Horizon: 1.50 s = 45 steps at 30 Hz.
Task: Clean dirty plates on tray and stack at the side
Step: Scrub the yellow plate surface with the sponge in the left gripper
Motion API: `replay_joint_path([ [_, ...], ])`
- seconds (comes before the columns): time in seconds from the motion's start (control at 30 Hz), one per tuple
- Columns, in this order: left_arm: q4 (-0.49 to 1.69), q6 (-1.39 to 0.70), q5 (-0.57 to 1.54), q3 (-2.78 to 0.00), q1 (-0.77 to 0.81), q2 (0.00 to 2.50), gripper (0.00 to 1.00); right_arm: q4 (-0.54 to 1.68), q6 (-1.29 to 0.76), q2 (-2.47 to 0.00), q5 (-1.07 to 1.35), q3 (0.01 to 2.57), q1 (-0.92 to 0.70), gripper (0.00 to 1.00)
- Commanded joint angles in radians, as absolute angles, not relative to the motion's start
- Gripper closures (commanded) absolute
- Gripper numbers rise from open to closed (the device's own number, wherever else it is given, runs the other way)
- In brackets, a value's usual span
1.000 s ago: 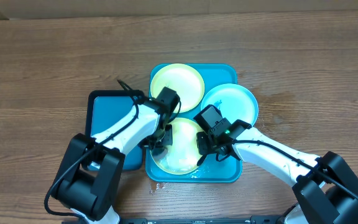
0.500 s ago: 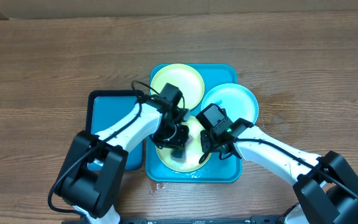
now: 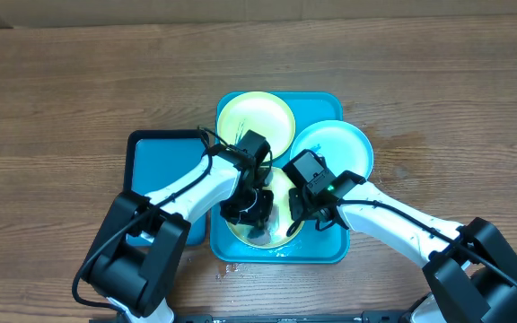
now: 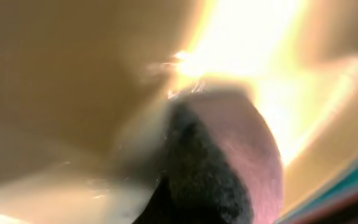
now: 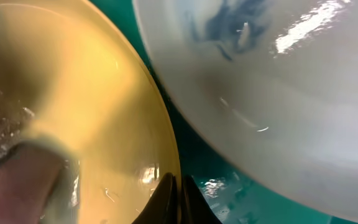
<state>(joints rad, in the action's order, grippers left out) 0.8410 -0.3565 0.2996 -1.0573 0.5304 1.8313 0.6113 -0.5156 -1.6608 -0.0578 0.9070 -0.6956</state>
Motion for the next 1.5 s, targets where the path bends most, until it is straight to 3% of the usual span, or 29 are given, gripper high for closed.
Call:
replay_joint_path([
  [0.0, 0.85, -0.549, -0.118, -1.045, 0.527, 1.845, 0.96, 0.617, -0.502, -1.664, -0.089, 0.908, -0.696, 0.96],
  [0.27, 0.936, -0.58, -0.237, -1.166, 0.524, 1.845, 0.96, 0.617, -0.502, -1.664, -0.089, 0.908, -0.696, 0.96],
  [0.43, 0.873, -0.55, -0.234, -1.18, 0.524, 1.845, 0.96, 0.617, -0.502, -1.664, -0.089, 0.908, -0.696, 0.96],
  [0.77, 0.652, -0.176, 0.35, -1.166, 0.524, 1.919, 0.96, 0.617, -0.502, -1.664, -0.089, 0.908, -0.696, 0.96],
  [0.9, 0.659, -0.126, 0.419, -1.166, 0.516, 1.99, 0.96, 0.617, -0.502, -1.664, -0.089, 0.908, -0.696, 0.96],
  [1.0, 0.689, -0.168, 0.349, -1.166, 0.494, 2.011, 0.96, 0.617, -0.502, -1.664, -0.089, 0.908, -0.696, 0.96],
  [1.13, 0.783, -0.405, 0.071, -1.175, 0.462, 2.006, 0.96, 0.617, -0.502, -1.664, -0.089, 0.908, -0.696, 0.96],
  [1.3, 0.934, -0.556, -0.187, -1.201, 0.453, 1.97, 0.96, 0.617, -0.502, -1.664, -0.089, 0.908, -0.696, 0.96],
  [1.47, 1.025, -0.592, -0.258, -1.227, 0.454, 1.927, 0.96, 0.617, -0.502, -1.664, -0.089, 0.908, -0.696, 0.96],
])
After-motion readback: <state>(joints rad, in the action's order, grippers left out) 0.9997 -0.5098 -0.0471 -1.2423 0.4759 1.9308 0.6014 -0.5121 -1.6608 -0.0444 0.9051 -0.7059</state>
